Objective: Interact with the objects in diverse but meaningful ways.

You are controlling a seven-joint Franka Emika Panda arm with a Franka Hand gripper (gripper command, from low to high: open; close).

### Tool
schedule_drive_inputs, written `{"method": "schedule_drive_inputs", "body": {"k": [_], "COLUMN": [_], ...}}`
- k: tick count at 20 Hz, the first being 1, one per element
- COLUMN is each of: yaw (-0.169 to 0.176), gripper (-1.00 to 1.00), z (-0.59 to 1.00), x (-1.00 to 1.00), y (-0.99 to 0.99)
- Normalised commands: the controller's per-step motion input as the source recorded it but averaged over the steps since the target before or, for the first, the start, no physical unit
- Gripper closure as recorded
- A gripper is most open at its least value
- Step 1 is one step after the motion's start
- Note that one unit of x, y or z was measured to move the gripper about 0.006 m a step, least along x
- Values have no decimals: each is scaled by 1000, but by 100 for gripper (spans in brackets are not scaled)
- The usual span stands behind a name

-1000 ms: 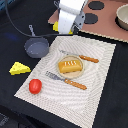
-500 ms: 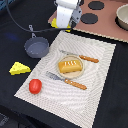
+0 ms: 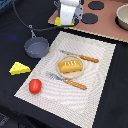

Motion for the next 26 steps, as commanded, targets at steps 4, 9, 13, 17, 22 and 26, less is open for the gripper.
{"method": "schedule_drive_inputs", "body": {"k": [4,9,13,17,22,26], "yaw": [0,0,0,-3,-9,-9], "gripper": [100,100,100,100,100,-100], "z": [-338,-344,-356,-356,-349,-116], "x": [-641,-662,-636,-659,-551,-103], "y": [303,340,135,-15,-22,45]}}
